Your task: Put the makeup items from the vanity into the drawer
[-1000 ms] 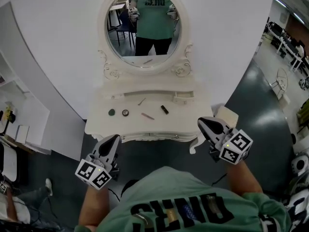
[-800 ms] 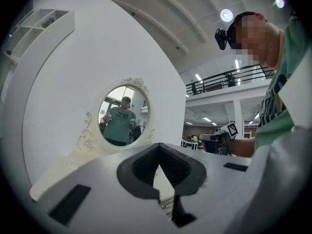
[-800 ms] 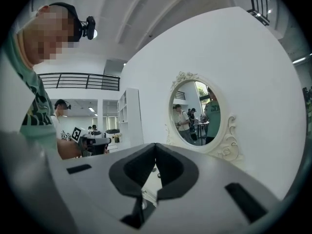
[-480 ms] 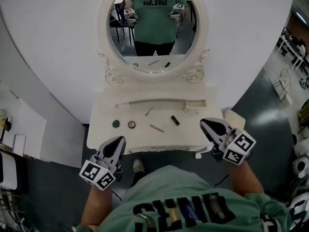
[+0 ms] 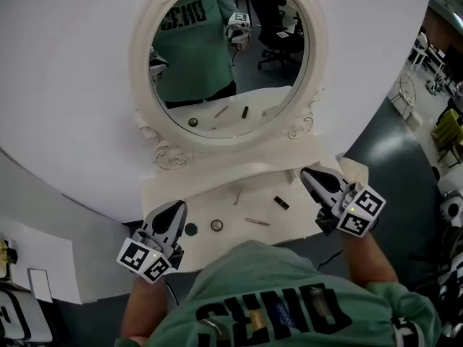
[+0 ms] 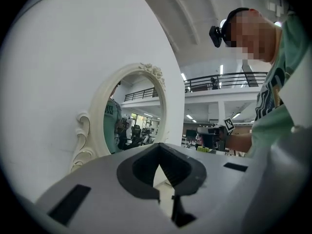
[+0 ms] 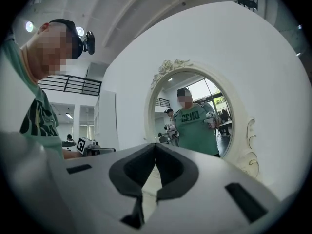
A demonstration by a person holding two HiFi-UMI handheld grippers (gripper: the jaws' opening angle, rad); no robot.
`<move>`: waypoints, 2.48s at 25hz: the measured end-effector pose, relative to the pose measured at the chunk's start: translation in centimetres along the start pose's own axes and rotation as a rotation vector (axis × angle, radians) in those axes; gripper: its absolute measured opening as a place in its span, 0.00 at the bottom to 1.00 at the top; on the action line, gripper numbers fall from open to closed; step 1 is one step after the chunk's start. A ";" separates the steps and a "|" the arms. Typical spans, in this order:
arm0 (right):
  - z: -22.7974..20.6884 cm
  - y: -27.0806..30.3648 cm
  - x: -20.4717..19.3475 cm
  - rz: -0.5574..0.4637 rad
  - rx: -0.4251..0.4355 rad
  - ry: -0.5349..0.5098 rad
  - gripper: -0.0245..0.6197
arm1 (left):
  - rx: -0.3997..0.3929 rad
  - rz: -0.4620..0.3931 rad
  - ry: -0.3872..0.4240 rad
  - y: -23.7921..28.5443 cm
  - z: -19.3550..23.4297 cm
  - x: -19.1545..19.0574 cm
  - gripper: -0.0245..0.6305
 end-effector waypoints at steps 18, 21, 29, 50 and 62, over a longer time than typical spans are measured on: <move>-12.8 0.6 -2.0 0.137 0.148 0.014 0.05 | 0.046 0.206 0.060 10.7 -3.6 -6.2 0.05; -13.5 1.3 -2.6 0.131 0.130 0.012 0.05 | -0.087 0.337 0.143 12.8 -4.2 -8.7 0.05; -14.1 1.1 -6.5 0.172 0.061 0.040 0.05 | -0.539 0.800 0.503 18.0 -7.4 -22.0 0.20; -15.5 -3.2 -11.6 0.227 -0.011 0.148 0.05 | -0.940 1.301 0.653 19.1 -9.2 -36.9 0.25; -16.0 -5.8 -9.3 0.193 -0.075 0.105 0.05 | -0.837 1.112 0.517 20.8 -10.1 -32.6 0.11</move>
Point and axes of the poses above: the fingertips, and each gripper's own axes: y forward along the fingers, z to its left, x out of its top, the point moved 7 cm from there along -y, backward along the fingers, and after that the axes turned 4 degrees about -z, right-handed, at the moved point
